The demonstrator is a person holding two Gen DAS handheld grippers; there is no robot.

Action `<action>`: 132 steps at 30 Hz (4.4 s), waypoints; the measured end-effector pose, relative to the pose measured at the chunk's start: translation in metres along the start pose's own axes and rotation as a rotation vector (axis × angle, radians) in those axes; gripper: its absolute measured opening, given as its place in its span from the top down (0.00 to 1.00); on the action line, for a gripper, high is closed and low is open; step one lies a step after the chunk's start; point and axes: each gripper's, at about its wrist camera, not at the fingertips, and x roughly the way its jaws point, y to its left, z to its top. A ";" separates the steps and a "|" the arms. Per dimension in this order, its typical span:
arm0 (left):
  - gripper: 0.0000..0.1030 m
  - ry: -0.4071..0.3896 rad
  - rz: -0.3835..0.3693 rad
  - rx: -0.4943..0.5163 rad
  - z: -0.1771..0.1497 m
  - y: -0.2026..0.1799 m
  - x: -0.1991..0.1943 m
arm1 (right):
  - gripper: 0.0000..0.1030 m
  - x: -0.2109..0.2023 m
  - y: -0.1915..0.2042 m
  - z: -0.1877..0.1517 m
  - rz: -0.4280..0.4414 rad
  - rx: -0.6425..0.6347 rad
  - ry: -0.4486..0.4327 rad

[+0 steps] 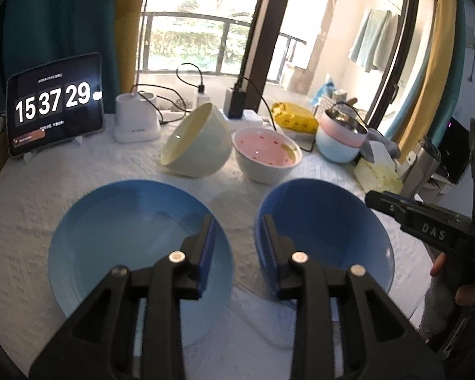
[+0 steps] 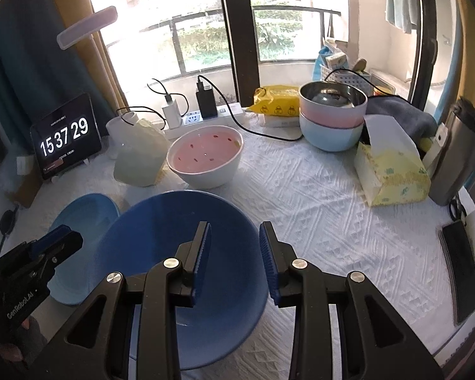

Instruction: Organize plates and bowls

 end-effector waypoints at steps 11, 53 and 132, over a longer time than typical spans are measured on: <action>0.57 -0.044 0.013 -0.039 0.019 0.027 -0.004 | 0.68 0.004 0.022 0.019 0.004 -0.039 -0.007; 0.56 -0.025 0.075 -0.177 0.076 0.124 0.065 | 0.68 0.096 0.141 0.105 0.055 -0.264 0.060; 0.75 0.230 0.018 -0.220 0.082 0.117 0.156 | 0.87 0.194 0.130 0.125 0.058 -0.074 0.251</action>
